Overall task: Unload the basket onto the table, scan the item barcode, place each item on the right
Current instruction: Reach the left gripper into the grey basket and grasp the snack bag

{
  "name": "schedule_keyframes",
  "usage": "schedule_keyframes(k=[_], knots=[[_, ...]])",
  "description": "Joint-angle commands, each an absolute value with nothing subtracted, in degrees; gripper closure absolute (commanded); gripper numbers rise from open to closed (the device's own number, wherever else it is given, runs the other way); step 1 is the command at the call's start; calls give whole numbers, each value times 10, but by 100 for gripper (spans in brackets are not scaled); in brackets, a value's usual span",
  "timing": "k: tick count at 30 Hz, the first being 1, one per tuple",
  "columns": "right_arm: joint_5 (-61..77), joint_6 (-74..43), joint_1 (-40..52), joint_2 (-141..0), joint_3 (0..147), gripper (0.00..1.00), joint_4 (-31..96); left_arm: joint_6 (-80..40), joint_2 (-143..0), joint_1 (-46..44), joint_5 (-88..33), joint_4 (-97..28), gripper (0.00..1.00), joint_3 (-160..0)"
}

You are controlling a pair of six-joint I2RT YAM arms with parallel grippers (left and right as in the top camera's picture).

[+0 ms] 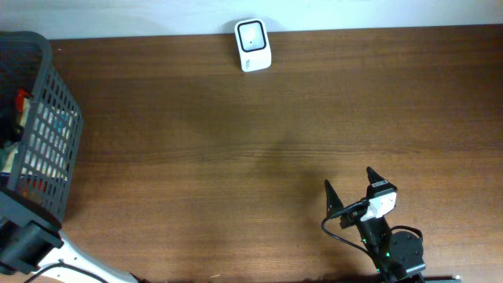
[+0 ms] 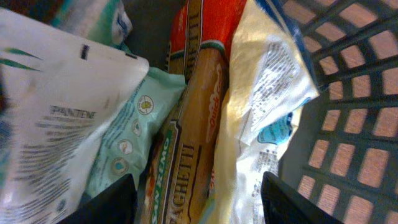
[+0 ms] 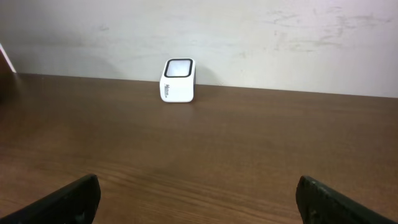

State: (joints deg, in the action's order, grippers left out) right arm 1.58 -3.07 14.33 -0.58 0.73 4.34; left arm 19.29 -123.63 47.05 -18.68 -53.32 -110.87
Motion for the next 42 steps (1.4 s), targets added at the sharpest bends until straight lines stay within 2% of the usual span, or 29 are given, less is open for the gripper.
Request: schedule_keyframes(k=[1,2,5,9,13,14,17,24,25,26,27,28,34,42], knots=[[19,-37,142,-2,3,1,45,194,-1230,471,-193,-505,39,-1065],[19,-37,142,-2,3,1,45,194,-1230,471,-193,-499,42,-1056],[19,-37,142,-2,3,1,45,193,-1230,471,-205,-499,67,-1054],[19,-37,142,-2,3,1,45,177,-1223,470,-267,-499,77,-1055],[19,-37,142,-2,3,1,45,172,-1206,466,-313,-500,78,-1058],[19,-37,142,-2,3,1,45,172,-1206,462,-313,-508,72,-1058],[19,-37,142,-2,3,1,45,172,-1216,441,-276,-515,68,-1040],[19,-37,142,-2,3,1,45,176,-1219,416,-217,-465,68,-961],[19,-37,142,-2,3,1,45,176,-1219,416,-207,-462,69,-955],[19,-37,142,-2,3,1,45,176,-1219,417,-196,-457,77,-950],[19,-37,142,-2,3,1,45,176,-1219,418,-197,-454,91,-950],[19,-37,142,-2,3,1,45,176,-1219,418,-197,-452,100,-951],[19,-37,142,-2,3,1,45,168,-1175,418,-194,-488,100,-1063],[19,-37,142,-2,3,1,45,55,-989,418,-147,-448,100,-1112]])
